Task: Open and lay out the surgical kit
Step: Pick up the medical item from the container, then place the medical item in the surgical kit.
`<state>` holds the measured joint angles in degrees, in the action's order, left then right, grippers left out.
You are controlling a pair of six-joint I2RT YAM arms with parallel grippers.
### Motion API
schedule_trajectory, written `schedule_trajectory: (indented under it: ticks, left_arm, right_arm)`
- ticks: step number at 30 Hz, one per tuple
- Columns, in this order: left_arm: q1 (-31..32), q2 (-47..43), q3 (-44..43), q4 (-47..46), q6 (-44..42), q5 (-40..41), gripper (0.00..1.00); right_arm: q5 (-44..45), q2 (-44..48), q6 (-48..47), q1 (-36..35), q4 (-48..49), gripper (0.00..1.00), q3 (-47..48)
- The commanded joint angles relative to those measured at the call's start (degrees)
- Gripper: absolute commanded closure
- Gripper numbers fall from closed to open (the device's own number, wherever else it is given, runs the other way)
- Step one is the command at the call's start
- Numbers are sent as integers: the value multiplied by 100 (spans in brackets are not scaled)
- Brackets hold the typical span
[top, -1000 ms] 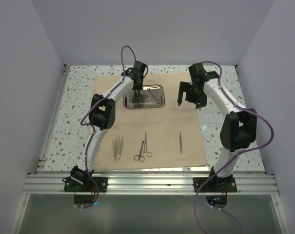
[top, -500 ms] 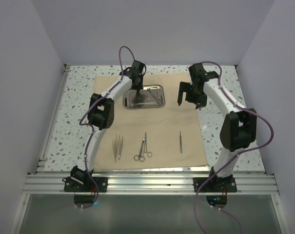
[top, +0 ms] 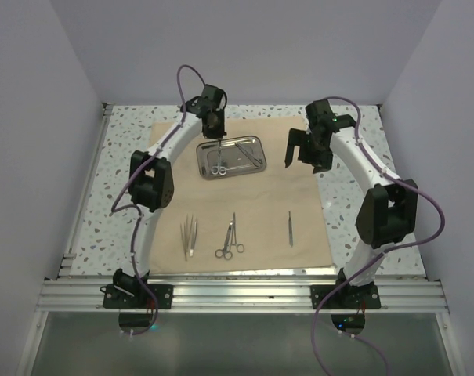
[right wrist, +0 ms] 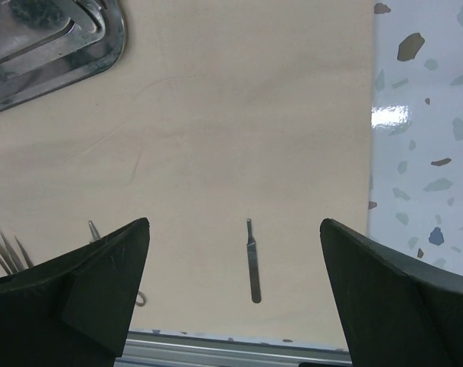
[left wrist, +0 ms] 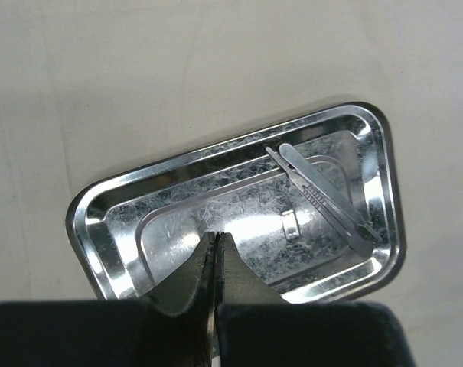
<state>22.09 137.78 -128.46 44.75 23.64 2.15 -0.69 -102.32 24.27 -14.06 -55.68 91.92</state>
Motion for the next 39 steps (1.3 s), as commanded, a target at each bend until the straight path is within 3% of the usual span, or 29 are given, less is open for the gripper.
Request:
schedule_trajectory:
  ticks: [1, 6, 9, 21, 29, 39]
  left_arm:
    - [-55, -847, -21, 130, 211, -119, 100]
    - [-55, -1305, 303, 306, 325, -189, 100]
    - [-12, -1849, 918, 271, 440, -354, 100]
    - [1078, -4739, 4441, 16, 1212, -856, 100]
    - [1430, -5919, 5190, 385, 1425, -1375, 100]
    - [1562, -6175, 5578, 648, 151, -2351, 100]
  right_arm:
    - [-186, 484, 25, 9, 119, 3, -113]
    - [-186, 731, 34, 9, 198, 3, -359]
    - [-195, 863, 34, 18, 242, 3, -464]
    - [-318, 1249, 95, 18, 426, 3, -842]
    - [-335, 1628, 113, 18, 593, 3, -1439]
    - [-257, 1856, 122, 18, 558, 3, -1633]
